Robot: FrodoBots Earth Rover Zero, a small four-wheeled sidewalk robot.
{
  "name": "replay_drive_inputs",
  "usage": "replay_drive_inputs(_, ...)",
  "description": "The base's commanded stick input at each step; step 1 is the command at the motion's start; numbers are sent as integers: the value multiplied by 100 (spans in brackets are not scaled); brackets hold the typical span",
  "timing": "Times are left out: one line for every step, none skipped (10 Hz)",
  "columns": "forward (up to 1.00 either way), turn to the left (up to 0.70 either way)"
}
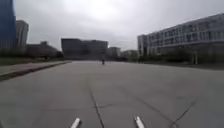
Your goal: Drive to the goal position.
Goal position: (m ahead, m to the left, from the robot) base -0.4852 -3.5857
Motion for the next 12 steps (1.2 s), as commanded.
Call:
replay_drive_inputs(0, -100)
replay_drive_inputs(0, -100)
replay_drive_inputs(0, -100)
replay_drive_inputs(0, -100)
replay_drive_inputs(0, -100)
replay_drive_inputs(0, -100)
replay_drive_inputs(0, -100)
replay_drive_inputs(0, -100)
replay_drive_inputs(0, -100)
replay_drive_inputs(0, -100)
replay_drive_inputs(0, -100)
replay_drive_inputs(0, -100)
